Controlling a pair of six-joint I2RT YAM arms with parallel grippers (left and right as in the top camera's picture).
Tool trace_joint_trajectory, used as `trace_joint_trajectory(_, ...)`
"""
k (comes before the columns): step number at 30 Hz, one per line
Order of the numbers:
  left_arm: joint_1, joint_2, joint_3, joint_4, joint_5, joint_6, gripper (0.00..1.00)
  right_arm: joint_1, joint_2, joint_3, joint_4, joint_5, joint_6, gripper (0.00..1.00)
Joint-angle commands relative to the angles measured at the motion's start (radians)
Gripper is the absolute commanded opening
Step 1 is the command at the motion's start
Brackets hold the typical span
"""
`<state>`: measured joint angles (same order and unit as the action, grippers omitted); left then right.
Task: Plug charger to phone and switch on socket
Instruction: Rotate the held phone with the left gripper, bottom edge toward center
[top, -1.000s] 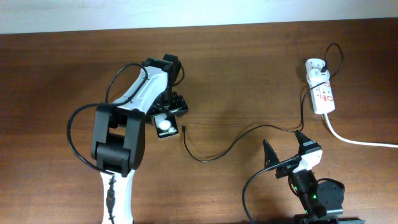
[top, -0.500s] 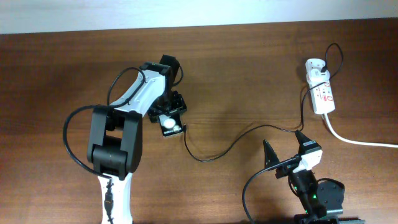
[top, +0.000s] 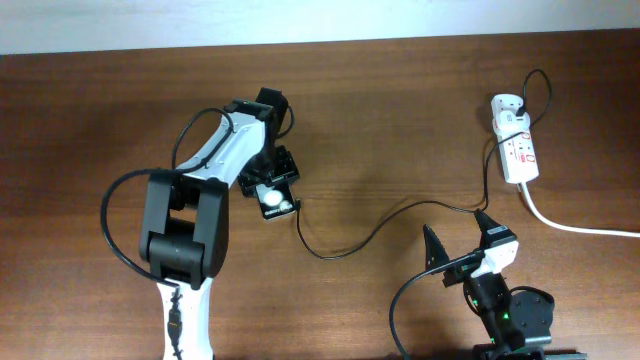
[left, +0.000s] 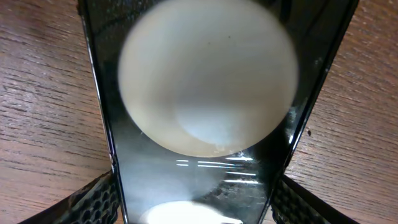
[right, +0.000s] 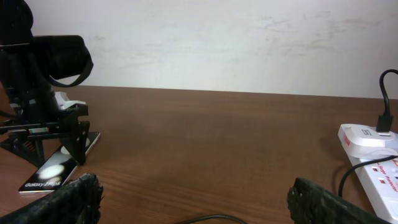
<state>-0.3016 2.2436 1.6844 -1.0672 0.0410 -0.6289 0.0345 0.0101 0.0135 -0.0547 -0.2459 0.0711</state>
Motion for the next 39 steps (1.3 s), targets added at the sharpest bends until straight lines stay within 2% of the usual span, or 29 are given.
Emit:
trace_joint_trajectory(1,0.024,0.113,-0.065,0.008,-0.09,-0.006,0.51,0.005,-0.007,-0.008,-0.001,-0.009,-0.004,0.99)
trace_joint_trajectory(12,0.025,0.112,0.234,-0.254,-0.061,0.008,0.35,0.005,-0.007,-0.008,-0.001,-0.008,-0.004,0.99)
trace_joint_trajectory(16,0.025,0.112,0.295,-0.272,0.093,0.032,0.29,0.005,-0.007,-0.008,-0.001,-0.009,-0.004,0.99)
trace_joint_trajectory(18,0.025,0.112,0.317,-0.274,0.193,0.043,0.22,0.005,-0.007,-0.008,-0.001,-0.009,-0.004,0.99)
trace_joint_trajectory(19,0.025,0.112,0.326,-0.275,0.25,0.047,0.15,0.005,-0.007,-0.008,-0.001,-0.008,-0.004,0.98)
trace_joint_trajectory(21,0.025,0.112,0.343,-0.278,0.374,0.047,0.09,0.005,-0.007,-0.008,-0.001,-0.008,-0.004,0.99)
trace_joint_trajectory(25,0.034,0.112,0.344,-0.287,0.474,0.047,0.01,0.005,-0.007,-0.008,-0.001,-0.009,-0.004,0.99)
trace_joint_trajectory(31,0.083,0.112,0.344,-0.336,0.645,0.047,0.0,0.005,-0.007,-0.008,-0.001,-0.009,-0.004,0.99)
trace_joint_trajectory(39,0.117,0.112,0.344,-0.367,0.723,0.061,0.0,0.005,-0.007,-0.008,-0.001,-0.009,-0.004,0.99)
